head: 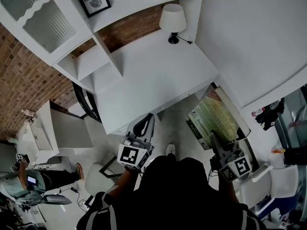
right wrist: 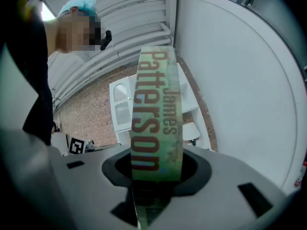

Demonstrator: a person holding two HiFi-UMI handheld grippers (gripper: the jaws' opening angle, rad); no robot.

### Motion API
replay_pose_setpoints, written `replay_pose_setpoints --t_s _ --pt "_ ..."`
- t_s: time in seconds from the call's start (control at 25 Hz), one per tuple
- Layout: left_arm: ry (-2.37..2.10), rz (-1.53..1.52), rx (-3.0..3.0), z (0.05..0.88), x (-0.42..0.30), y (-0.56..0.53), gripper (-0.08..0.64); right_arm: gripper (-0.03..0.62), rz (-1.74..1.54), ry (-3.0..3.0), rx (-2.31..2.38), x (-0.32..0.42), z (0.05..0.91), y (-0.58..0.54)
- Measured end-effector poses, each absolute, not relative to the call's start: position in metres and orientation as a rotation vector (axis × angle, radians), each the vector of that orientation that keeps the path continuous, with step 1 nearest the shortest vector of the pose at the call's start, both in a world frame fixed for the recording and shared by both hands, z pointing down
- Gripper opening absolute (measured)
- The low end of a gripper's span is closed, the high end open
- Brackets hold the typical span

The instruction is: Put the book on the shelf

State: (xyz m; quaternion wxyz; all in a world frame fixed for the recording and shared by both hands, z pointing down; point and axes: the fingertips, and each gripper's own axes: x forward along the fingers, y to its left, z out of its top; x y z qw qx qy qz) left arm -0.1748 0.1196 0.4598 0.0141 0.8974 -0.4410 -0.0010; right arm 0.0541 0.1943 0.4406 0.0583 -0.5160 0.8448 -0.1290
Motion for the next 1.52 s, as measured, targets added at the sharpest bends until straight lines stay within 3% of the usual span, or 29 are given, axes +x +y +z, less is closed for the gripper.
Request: replay_pose_setpoints --t_s 0.84,1.52 --pt "-1.351 -0.037 2.786 0.454 -0.149 0.029 0.029 0.164 -0.412 2.464 -1.588 0.079 0.453 0.106" --pt "-1.391 -0.026 2.775 0.429 -0.098 -0.118 0.029 0.164 -0.420 2.526 -1.527 0.127 0.438 -0.054"
